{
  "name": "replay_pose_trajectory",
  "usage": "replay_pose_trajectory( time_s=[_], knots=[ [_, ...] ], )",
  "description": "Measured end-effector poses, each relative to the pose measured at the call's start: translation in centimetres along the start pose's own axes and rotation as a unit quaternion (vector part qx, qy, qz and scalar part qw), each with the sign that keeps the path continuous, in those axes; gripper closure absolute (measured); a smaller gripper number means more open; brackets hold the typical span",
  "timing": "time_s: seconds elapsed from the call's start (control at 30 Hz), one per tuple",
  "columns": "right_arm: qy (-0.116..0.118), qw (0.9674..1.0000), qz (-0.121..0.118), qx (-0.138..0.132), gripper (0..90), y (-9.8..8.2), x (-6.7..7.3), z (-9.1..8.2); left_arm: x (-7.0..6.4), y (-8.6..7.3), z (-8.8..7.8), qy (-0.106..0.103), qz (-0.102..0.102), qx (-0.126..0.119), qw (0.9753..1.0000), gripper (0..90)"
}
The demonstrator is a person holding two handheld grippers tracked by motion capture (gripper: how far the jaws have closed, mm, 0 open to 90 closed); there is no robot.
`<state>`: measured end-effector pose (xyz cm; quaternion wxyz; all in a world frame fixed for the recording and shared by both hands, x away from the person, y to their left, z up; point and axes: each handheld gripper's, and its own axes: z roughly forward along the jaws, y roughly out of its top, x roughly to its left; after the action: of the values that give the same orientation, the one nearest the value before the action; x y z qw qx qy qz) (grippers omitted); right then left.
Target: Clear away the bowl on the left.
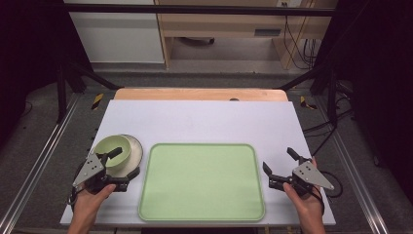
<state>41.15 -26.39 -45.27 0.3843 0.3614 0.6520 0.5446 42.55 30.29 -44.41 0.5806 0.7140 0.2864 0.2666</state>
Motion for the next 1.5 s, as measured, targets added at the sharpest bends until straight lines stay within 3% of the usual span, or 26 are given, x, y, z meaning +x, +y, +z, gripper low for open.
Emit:
replay_pose_trajectory(
  time_s=[0.6,0.8,1.13,1.3,1.5],
  knots=[
    [-0.007,0.9999,0.000,0.015,3.9,-0.2,0.0,0.1,0.0,0.3,-0.2,0.010,-0.006,-0.007,0.9999,3.8],
    [-0.010,0.9998,-0.001,0.019,3.9,-0.2,0.0,0.2,0.3,0.9,-1.1,0.047,-0.003,-0.014,0.9988,4.7],
    [-0.014,0.9997,0.003,0.020,3.9,-0.2,-0.1,0.2,1.0,1.4,-2.1,0.075,-0.003,-0.019,0.9970,4.6],
    [-0.014,0.9997,0.000,0.021,3.9,-0.2,-0.1,0.2,1.2,1.6,-2.3,0.100,0.001,-0.011,0.9949,5.3],
    [-0.015,0.9997,0.000,0.022,3.9,-0.2,-0.1,0.2,1.3,1.7,-2.5,0.111,0.002,-0.008,0.9938,5.6]
  ],
)
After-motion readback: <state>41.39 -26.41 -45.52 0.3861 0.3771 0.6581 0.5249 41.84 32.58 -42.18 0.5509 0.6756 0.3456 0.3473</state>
